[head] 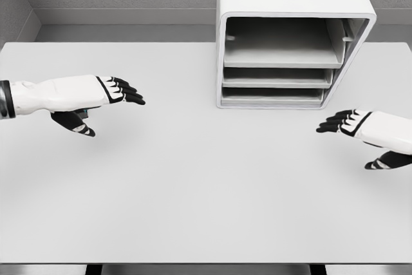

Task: Slide open multi-storey tabletop storage cabinets and put open load switch and slide close multi-storey tabletop storage cabinets

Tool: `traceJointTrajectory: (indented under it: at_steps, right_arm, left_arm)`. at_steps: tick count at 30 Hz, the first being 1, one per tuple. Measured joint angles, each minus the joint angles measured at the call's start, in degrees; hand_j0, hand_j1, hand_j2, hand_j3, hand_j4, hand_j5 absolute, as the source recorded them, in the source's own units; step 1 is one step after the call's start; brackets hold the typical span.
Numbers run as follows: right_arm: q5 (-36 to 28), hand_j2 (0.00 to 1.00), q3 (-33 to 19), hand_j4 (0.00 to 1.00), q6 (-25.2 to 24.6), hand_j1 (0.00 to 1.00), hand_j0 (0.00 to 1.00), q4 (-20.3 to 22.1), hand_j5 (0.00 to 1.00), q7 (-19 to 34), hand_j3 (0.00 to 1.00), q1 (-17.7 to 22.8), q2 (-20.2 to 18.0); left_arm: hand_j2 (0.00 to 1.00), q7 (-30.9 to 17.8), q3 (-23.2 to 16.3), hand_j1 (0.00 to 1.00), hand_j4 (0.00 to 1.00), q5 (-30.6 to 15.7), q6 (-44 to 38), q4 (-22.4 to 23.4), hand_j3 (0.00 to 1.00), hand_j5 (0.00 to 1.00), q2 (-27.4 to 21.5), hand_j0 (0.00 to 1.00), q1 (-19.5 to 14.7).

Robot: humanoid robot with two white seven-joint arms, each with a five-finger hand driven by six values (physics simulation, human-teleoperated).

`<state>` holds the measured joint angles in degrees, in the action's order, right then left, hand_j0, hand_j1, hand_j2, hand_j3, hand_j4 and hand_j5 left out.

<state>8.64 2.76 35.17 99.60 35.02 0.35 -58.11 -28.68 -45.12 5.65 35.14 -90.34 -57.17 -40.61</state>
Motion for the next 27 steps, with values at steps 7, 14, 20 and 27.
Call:
traceJointTrajectory:
  at_steps: [7, 14, 20, 27]
  right_arm:
    - [-0.1, 1.00, 1.6, 1.00, -0.1, 1.00, 1.00, 0.2, 1.00, 0.0, 1.00, -8.3, 0.3]
    - [-0.1, 1.00, 12.1, 1.00, -0.1, 1.00, 1.00, -1.9, 1.00, 0.0, 1.00, -22.8, 3.4]
    - [0.5, 1.00, 19.9, 1.00, 0.0, 1.00, 1.00, -5.0, 1.00, 0.0, 1.00, -30.4, 6.9]
    - [1.4, 1.00, 24.4, 1.00, 0.0, 1.00, 1.00, -7.4, 1.00, 0.0, 1.00, -37.0, 10.6]
  left_arm:
    - [1.00, -0.5, 0.0, 1.00, 1.00, 1.4, 0.0, 3.6, 1.00, 1.00, 2.0, 1.00, -1.0]
    - [1.00, -5.6, 0.4, 1.00, 1.00, 5.2, 0.0, 22.4, 1.00, 1.00, 5.8, 1.00, -4.3]
    - [1.00, -6.2, 0.6, 1.00, 1.00, 5.9, 0.0, 27.9, 1.00, 1.00, 6.3, 1.00, -4.4]
    - [0.98, -6.3, 0.6, 0.98, 0.98, 6.2, 0.0, 29.4, 0.98, 0.98, 6.9, 0.98, -4.5]
